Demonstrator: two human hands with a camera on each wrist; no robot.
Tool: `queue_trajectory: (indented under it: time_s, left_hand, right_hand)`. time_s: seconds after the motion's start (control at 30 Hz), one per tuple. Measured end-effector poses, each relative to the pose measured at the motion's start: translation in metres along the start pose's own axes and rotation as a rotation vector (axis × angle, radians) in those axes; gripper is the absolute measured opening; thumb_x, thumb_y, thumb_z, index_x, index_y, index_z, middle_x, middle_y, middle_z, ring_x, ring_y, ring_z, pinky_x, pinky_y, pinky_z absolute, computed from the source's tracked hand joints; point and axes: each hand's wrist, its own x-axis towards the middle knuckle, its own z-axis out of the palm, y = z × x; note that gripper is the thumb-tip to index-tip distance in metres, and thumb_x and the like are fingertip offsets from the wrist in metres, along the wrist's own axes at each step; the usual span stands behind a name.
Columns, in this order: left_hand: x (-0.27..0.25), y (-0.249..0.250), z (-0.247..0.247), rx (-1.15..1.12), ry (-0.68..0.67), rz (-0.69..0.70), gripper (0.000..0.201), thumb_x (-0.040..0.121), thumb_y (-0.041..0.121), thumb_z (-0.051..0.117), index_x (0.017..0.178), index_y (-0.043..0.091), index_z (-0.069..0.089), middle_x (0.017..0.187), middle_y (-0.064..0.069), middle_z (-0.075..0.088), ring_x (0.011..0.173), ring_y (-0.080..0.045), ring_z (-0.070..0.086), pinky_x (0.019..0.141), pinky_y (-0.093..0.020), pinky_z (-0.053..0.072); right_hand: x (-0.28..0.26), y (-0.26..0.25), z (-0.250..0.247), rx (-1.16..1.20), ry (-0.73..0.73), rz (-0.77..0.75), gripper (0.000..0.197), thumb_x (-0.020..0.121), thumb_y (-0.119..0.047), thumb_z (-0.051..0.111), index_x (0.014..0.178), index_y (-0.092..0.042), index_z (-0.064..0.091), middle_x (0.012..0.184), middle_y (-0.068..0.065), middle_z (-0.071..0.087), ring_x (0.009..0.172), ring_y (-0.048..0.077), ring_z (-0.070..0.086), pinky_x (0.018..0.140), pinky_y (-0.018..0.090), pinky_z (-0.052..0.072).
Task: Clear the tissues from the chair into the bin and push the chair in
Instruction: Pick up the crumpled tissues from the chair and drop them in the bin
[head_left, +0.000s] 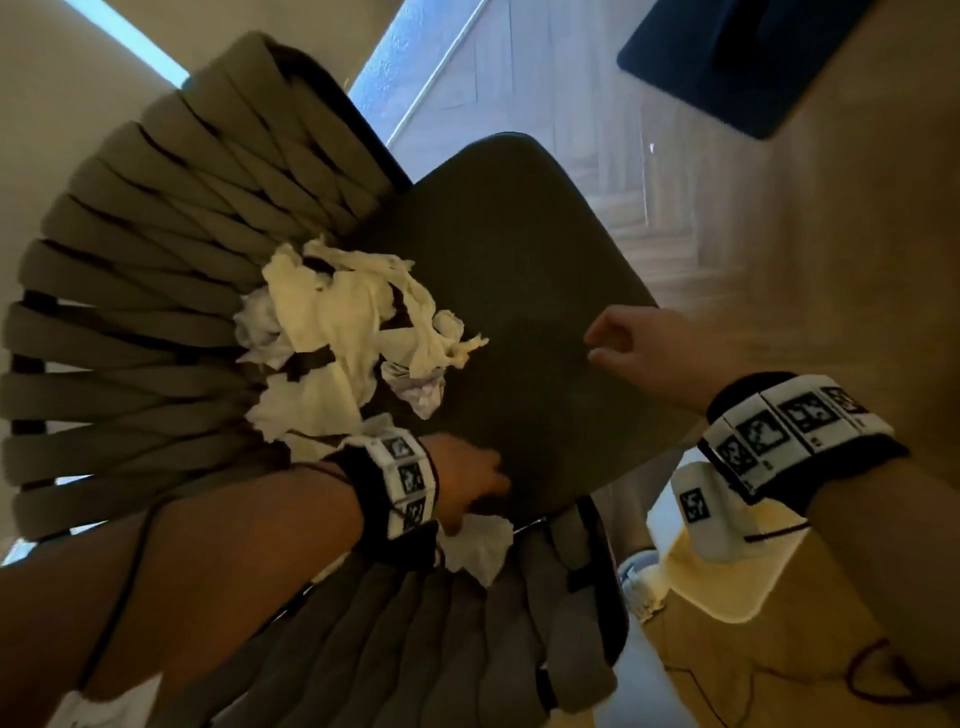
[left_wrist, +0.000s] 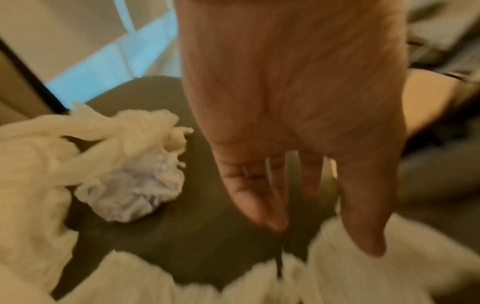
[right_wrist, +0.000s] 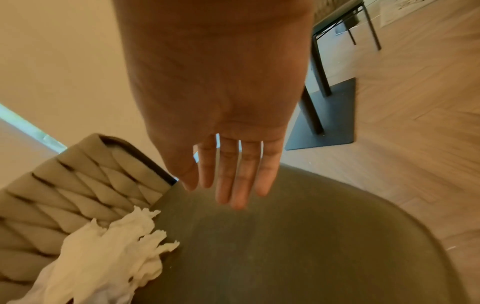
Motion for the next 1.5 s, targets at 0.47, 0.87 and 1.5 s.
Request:
queue_trajectory:
  time_s: [0.47, 0.87, 1.5]
  left_hand:
    - [0.019, -0.016, 0.087, -0.158, 0.335, 0.266, 0.047, 0.092, 0.018, 0.052, 0.136, 0.013, 0.039, 0.128, -0.018, 0.046, 0.092, -0.040, 0.057, 0.065, -0.038, 0.040]
    - [0.004, -0.033, 0.079, -0.495, 0.482, 0.144, 0.027, 0.089, 0.027, 0.056, 0.105, 0.007, 0.064, 0.105, -0.015, 0.065, 0.095, -0.032, 0.059, 0.075, -0.035, 0.044]
    - [-0.032, -0.024, -0.049, -0.782, 0.847, 0.053, 0.006, 0.085, 0.029, 0.061, 0.087, 0.024, 0.060, 0.086, 0.005, 0.060, 0.082, -0.011, 0.060, 0.078, -0.028, 0.052]
  right_hand:
    - [0.081, -0.129, 0.095, -0.416, -0.168, -0.193, 0.093, 0.073, -0.045, 0.074, 0.146, -0.036, 0.019, 0.153, 0.002, 0.024, 0.136, 0.028, 0.033, 0.107, 0.048, 0.040]
    - [0.121, -0.142, 0.159, -0.628, -0.247, -0.197, 0.046, 0.084, -0.024, 0.064, 0.127, -0.017, 0.049, 0.132, 0.010, 0.046, 0.117, 0.031, 0.048, 0.089, 0.039, 0.047]
    - [-0.058, -0.034, 0.032, 0.085, 0.329, 0.080, 0.019, 0.081, -0.026, 0.072, 0.085, -0.012, 0.060, 0.077, 0.005, 0.062, 0.072, 0.022, 0.060, 0.064, 0.035, 0.048]
